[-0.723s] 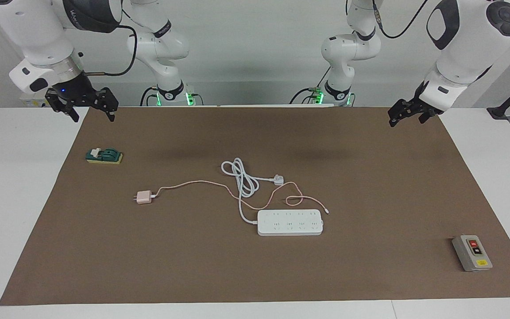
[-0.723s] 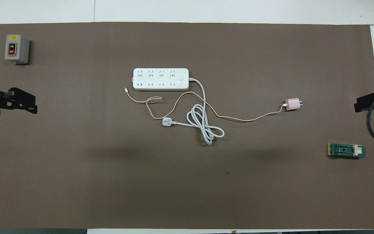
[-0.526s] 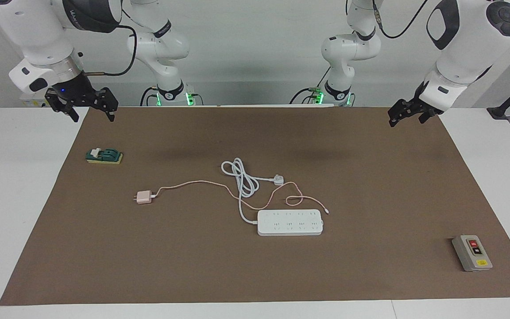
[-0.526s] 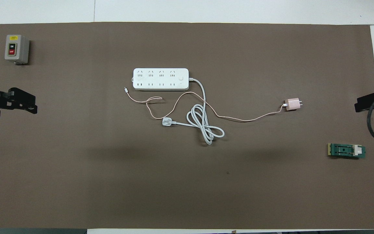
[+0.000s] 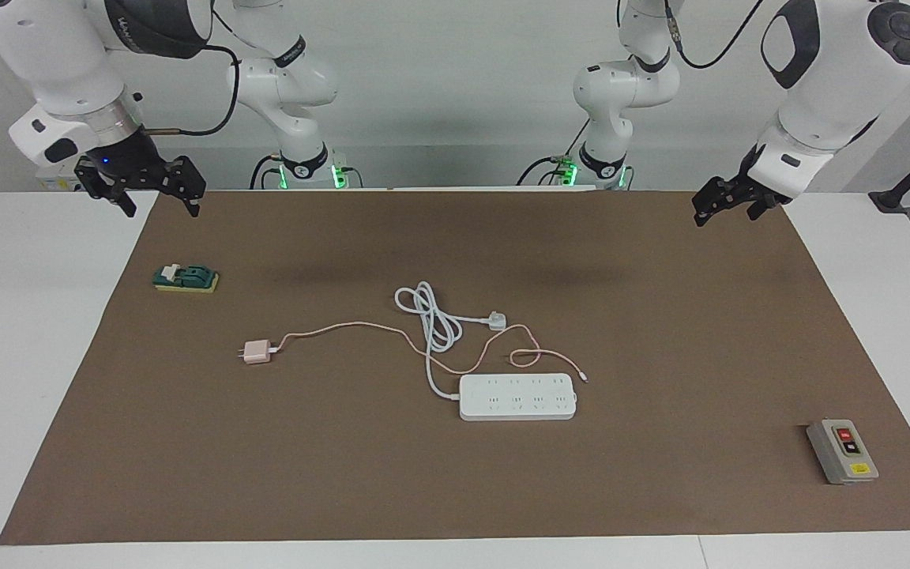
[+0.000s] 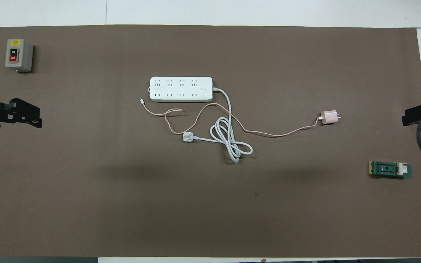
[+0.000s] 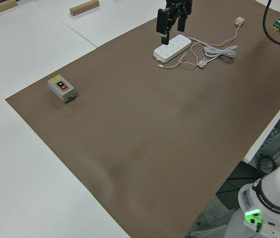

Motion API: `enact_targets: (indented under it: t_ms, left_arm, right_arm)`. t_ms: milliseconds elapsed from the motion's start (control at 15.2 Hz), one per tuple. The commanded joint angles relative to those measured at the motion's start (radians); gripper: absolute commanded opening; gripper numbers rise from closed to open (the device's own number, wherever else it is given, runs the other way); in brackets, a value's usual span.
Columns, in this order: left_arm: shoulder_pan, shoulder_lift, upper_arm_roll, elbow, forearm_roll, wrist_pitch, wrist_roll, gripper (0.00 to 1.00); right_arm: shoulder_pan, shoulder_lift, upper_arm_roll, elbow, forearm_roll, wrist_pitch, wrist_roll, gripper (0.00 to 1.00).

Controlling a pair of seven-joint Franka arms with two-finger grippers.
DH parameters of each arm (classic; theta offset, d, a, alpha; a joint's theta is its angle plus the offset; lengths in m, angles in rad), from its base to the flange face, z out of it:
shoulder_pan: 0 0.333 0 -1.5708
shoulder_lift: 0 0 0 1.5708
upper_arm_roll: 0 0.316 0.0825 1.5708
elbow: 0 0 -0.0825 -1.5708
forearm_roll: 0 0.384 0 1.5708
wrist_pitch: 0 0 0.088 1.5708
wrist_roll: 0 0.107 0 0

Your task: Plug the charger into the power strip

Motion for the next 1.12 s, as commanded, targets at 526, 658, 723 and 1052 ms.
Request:
enact_targets:
  t_ms: [526, 658, 723, 1052]
  left_arm:
    - [0.012, -0.035, -0.005, -0.043, -0.013, 0.024, 0.005, 1.0]
    - [0.012, -0.035, -0.005, -0.043, -0.013, 0.024, 0.005, 1.0]
    - [0.012, -0.035, -0.005, -0.043, -0.013, 0.024, 0.005, 1.0]
    - [0.012, -0.035, -0.005, -0.043, -0.013, 0.024, 0.005, 1.0]
  right_arm:
    - [-0.055, 0.061, 0.004, -0.031, 0.149, 0.051, 0.42, 1.0]
    - [-0.088, 0.122, 0.004, -0.029, 0.227, 0.083, 0.557, 1.0]
    - [-0.089, 0.145, 0.004, -0.031, 0.253, 0.108, 0.617, 1.0]
    - [-0.129, 0.256, 0.004, -0.049, 0.417, 0.177, 0.928, 1.0]
